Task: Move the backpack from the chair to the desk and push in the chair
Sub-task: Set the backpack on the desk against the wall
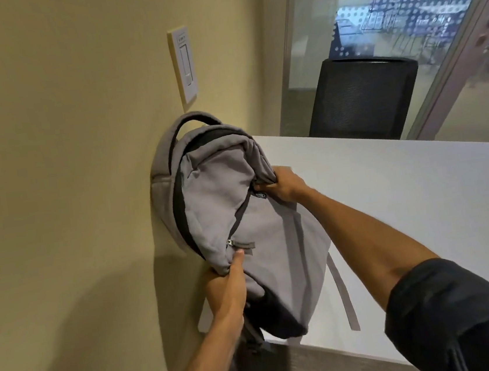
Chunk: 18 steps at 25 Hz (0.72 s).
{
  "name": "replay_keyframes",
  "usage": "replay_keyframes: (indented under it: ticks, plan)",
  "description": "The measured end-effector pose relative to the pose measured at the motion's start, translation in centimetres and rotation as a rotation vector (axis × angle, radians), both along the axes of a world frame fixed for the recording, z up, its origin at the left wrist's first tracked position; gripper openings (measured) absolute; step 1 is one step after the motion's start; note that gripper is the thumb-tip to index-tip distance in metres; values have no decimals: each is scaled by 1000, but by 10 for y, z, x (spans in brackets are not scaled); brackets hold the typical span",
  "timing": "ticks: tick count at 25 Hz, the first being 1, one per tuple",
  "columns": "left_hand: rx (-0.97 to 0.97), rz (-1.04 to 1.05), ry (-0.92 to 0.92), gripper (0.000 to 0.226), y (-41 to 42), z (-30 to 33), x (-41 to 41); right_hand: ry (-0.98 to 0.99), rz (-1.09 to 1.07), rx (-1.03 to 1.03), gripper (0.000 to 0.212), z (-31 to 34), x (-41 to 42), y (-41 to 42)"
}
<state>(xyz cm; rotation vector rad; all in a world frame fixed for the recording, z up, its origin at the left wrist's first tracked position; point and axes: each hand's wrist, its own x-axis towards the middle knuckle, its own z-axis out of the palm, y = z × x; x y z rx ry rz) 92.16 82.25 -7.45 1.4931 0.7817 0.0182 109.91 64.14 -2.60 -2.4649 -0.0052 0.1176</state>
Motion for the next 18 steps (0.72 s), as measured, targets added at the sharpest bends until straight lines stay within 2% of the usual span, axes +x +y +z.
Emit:
replay_keyframes:
  ticks: [3, 8, 12, 14, 18]
  plan:
    - [-131, 7, -31, 29, 6, -6, 7, 13, -10, 3, 60, 1, 8, 6]
    - [-85, -43, 19, 38, 14, -6, -3, -3, 39, -124, 72, 4, -4, 4]
    - [38, 2, -18, 41, 14, 5, -25, -46, 104, -123, 73, 20, -33, -7]
    - [133, 12, -97, 40, 20, 8, -29, -67, 122, -133, 72, 28, -45, -13]
    - [256, 64, -249, 40, 4, 37, -62, -121, 157, -66, 50, 68, -94, -42]
